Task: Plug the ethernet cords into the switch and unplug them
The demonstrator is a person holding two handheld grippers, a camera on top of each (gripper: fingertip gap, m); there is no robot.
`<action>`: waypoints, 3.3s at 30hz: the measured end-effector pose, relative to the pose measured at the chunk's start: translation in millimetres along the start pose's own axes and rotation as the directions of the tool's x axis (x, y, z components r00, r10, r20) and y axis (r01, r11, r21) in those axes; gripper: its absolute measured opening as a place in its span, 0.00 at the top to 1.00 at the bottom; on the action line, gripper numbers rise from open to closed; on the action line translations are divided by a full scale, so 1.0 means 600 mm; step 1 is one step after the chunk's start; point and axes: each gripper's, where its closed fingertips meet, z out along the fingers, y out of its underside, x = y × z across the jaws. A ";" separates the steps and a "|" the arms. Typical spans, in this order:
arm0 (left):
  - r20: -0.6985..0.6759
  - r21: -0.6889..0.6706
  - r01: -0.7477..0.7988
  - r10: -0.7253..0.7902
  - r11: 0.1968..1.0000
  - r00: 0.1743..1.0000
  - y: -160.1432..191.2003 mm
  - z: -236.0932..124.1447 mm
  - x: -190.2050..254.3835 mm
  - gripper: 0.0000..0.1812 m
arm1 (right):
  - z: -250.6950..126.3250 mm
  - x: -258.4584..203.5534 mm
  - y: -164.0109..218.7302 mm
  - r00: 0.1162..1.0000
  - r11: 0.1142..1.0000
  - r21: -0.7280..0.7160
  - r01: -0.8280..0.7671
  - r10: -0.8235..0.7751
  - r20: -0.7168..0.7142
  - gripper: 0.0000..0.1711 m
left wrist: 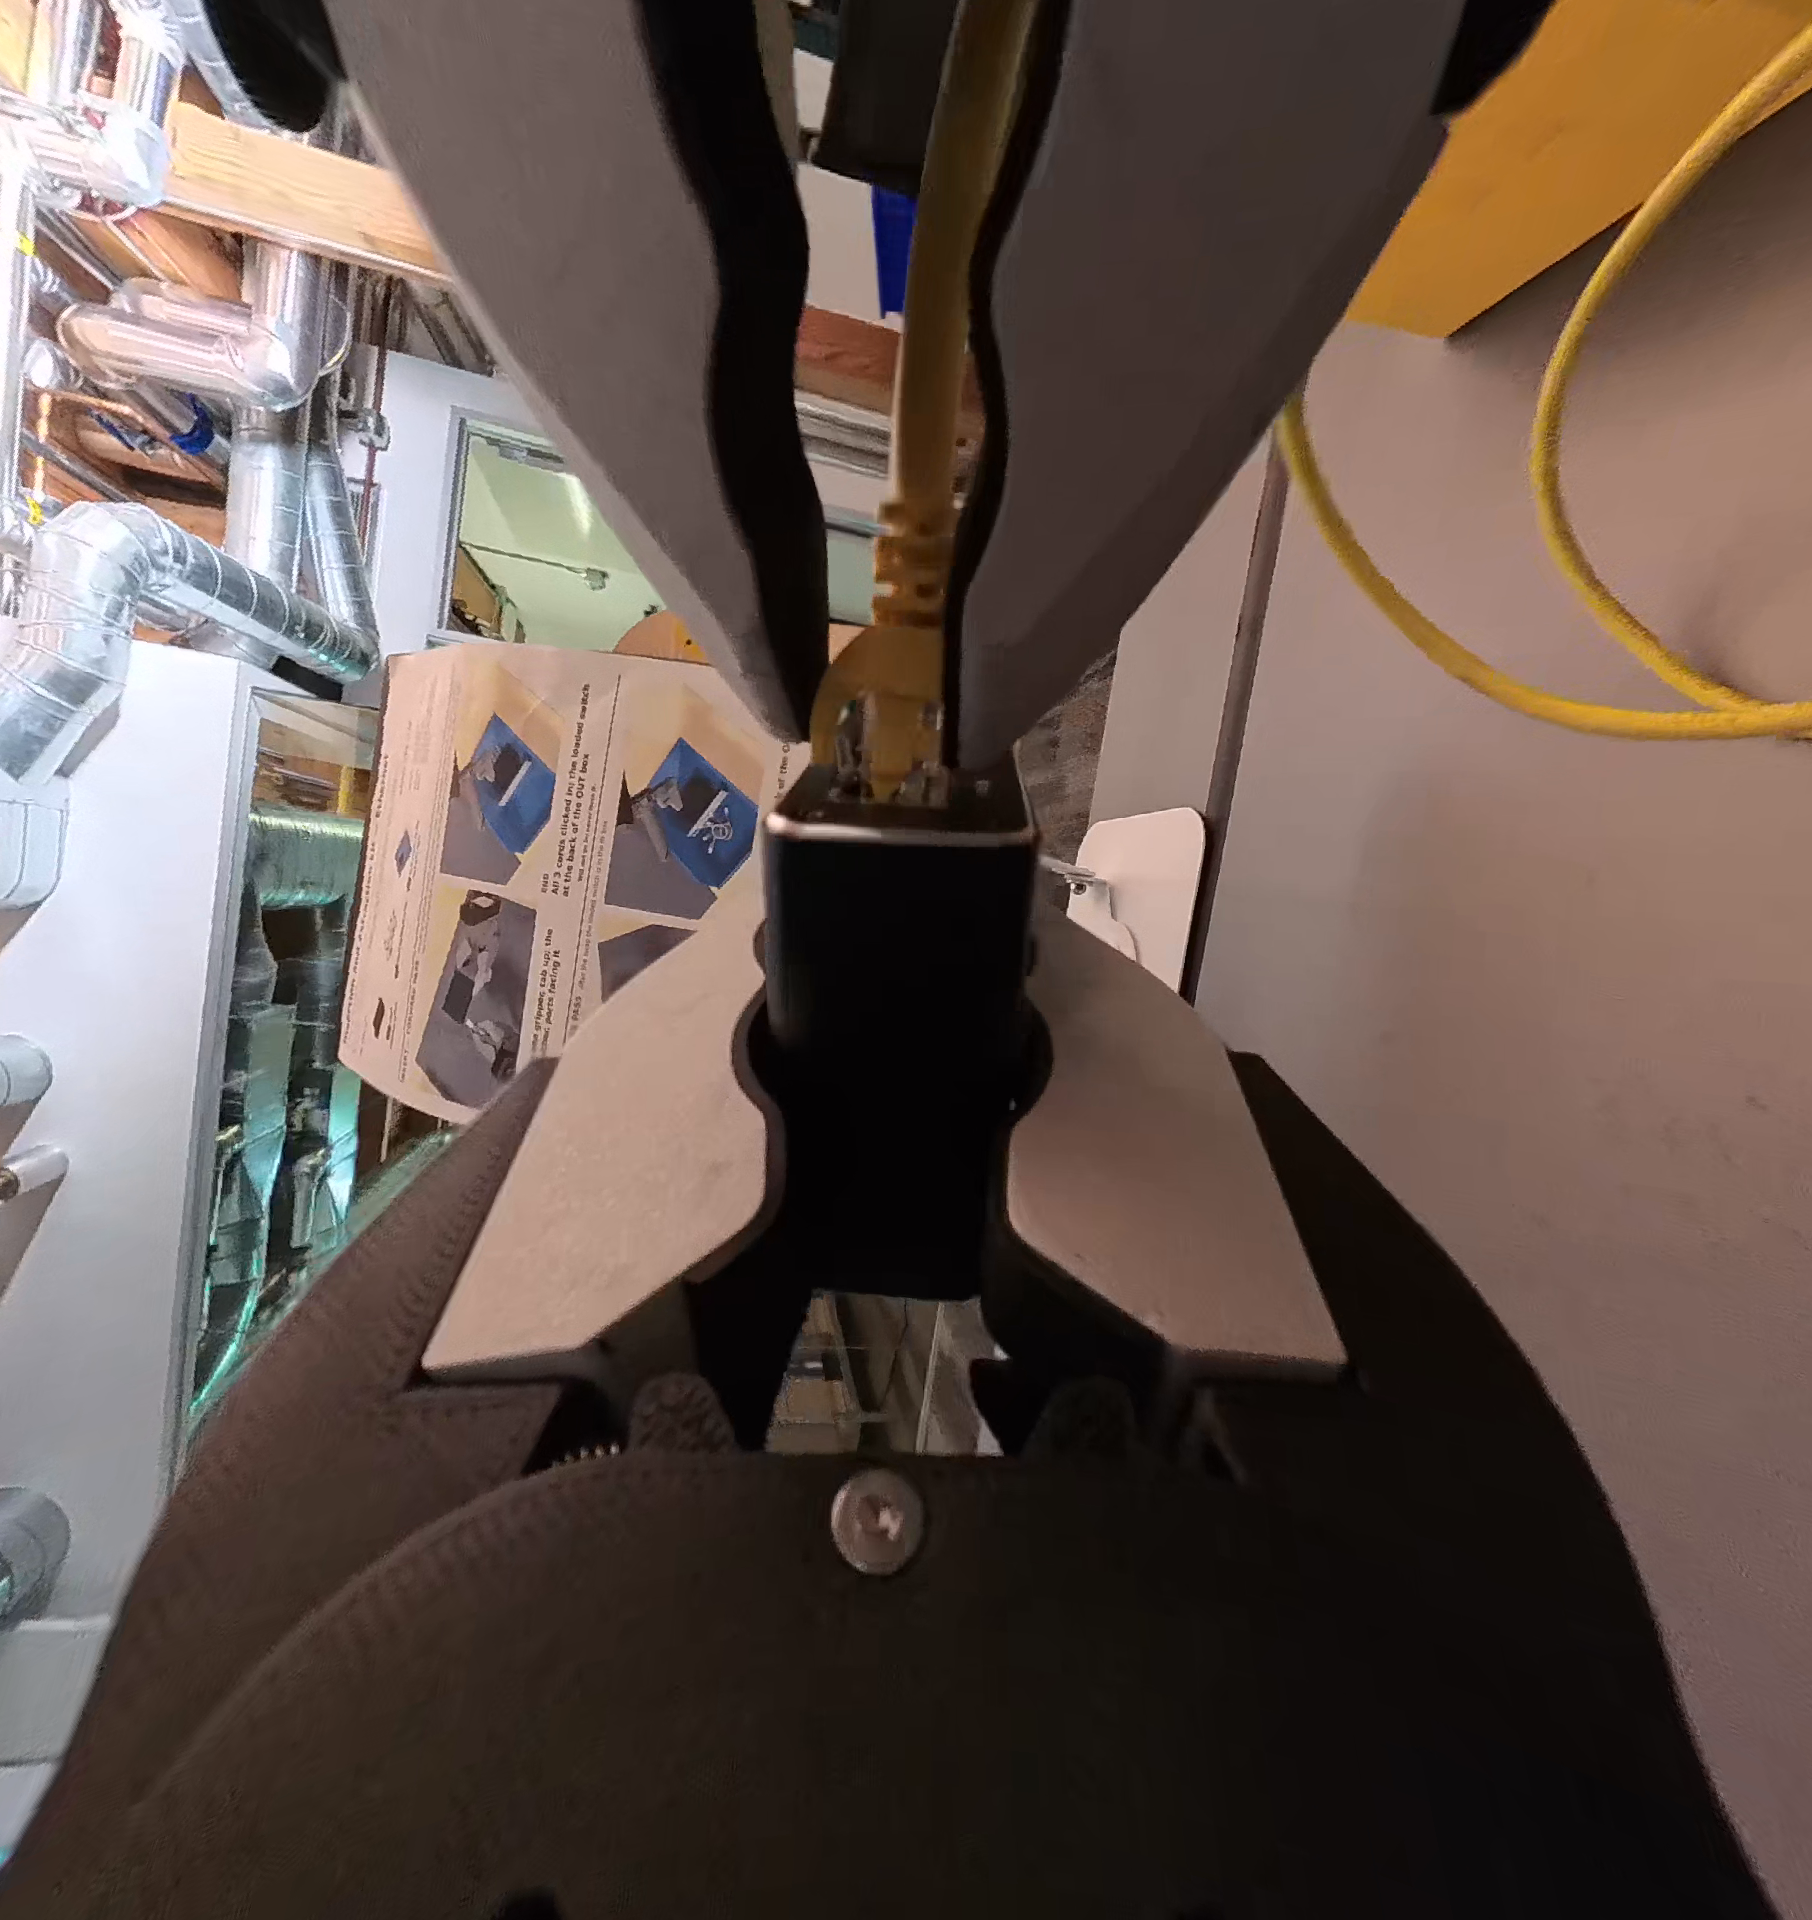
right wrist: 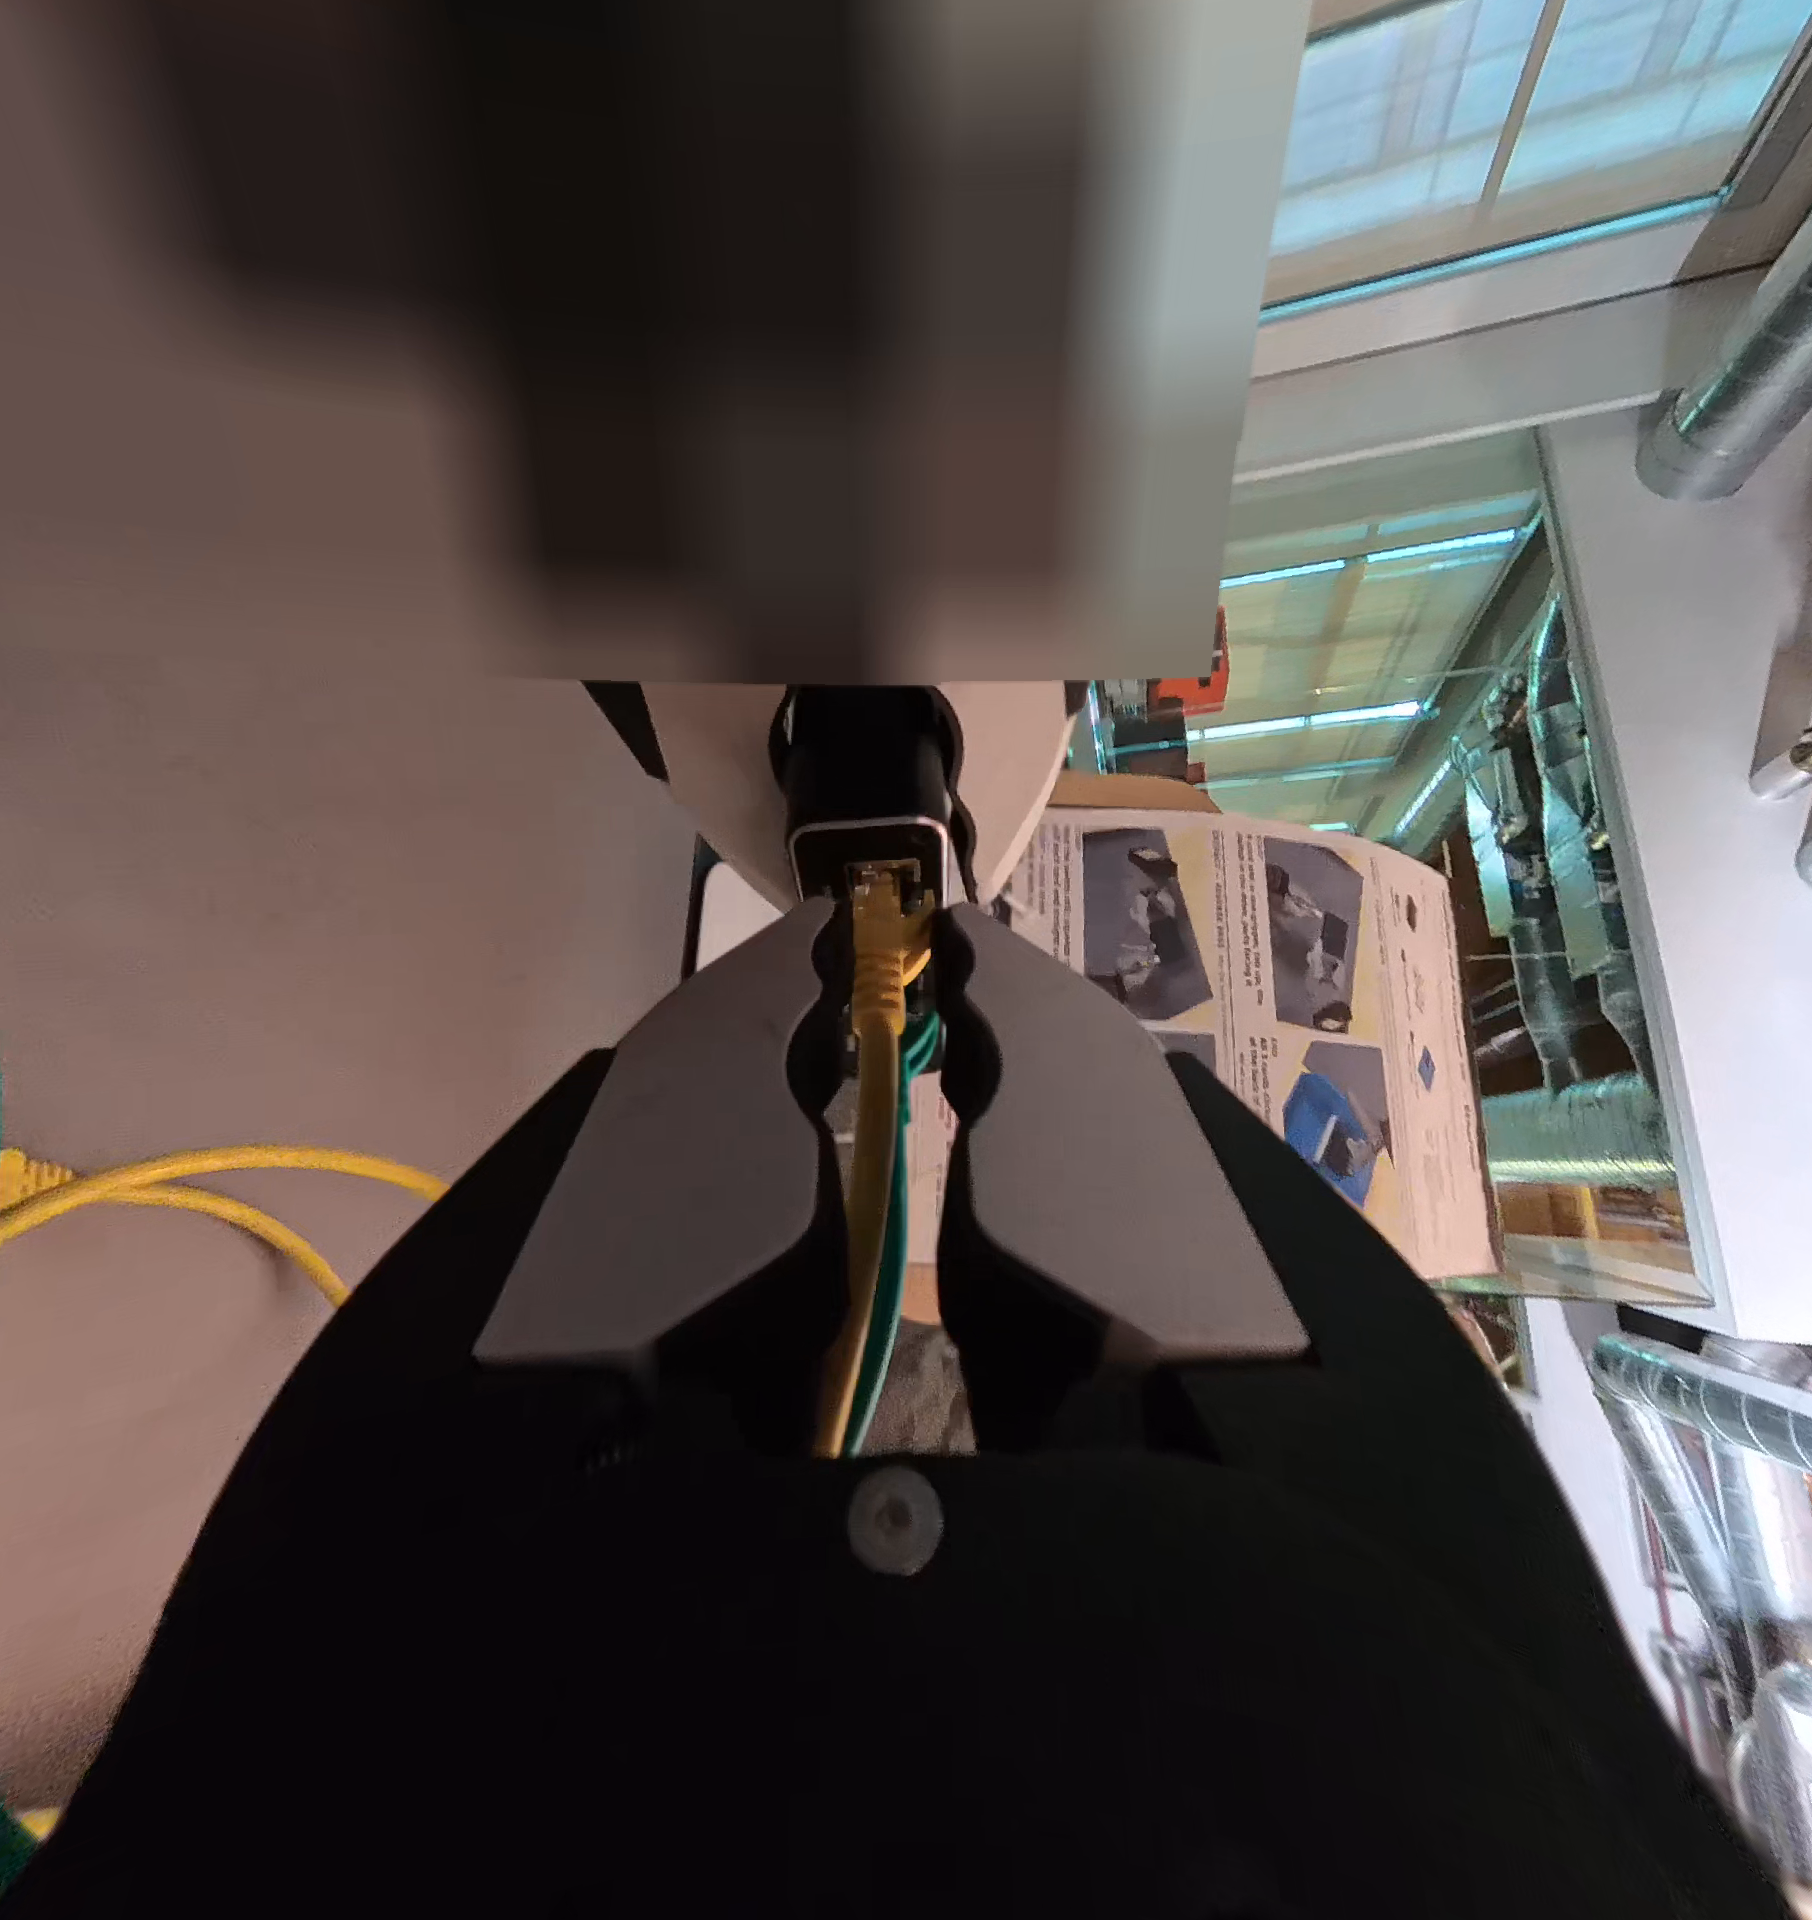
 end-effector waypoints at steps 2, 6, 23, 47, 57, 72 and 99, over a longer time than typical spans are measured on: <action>0.016 -0.022 -0.012 0.012 1.000 1.000 0.005 0.006 0.002 0.79 | 0.008 -0.002 0.003 1.000 1.000 -0.026 -0.008 0.008 0.002 0.91; 0.011 -0.048 0.000 0.000 0.999 1.000 0.014 0.011 0.003 0.79 | 0.018 -0.002 0.006 1.000 0.998 -0.062 -0.011 0.010 -0.004 0.91; -0.042 -0.007 -0.027 0.027 1.000 0.999 -0.006 -0.006 0.009 0.79 | -0.001 -0.009 -0.008 0.999 0.999 0.024 0.039 -0.039 0.014 0.91; -0.256 0.001 -0.062 0.060 0.998 0.965 -0.004 0.018 0.081 0.78 | -0.004 -0.074 0.025 0.964 0.995 -0.101 -0.022 0.048 0.260 0.91; -0.297 0.037 -0.003 0.013 0.999 0.955 -0.019 0.021 0.092 0.78 | -0.017 -0.079 0.032 0.952 0.992 -0.115 -0.049 0.081 0.295 0.91; -0.296 0.056 0.086 -0.066 0.995 0.953 -0.050 -0.001 0.073 0.79 | -0.044 -0.050 0.013 0.943 0.984 -0.003 -0.179 0.172 0.284 0.91; -0.284 0.010 0.024 -0.020 1.000 0.959 -0.026 0.012 0.074 0.78 | -0.051 -0.081 0.024 0.914 0.986 -0.081 -0.147 0.166 0.369 0.91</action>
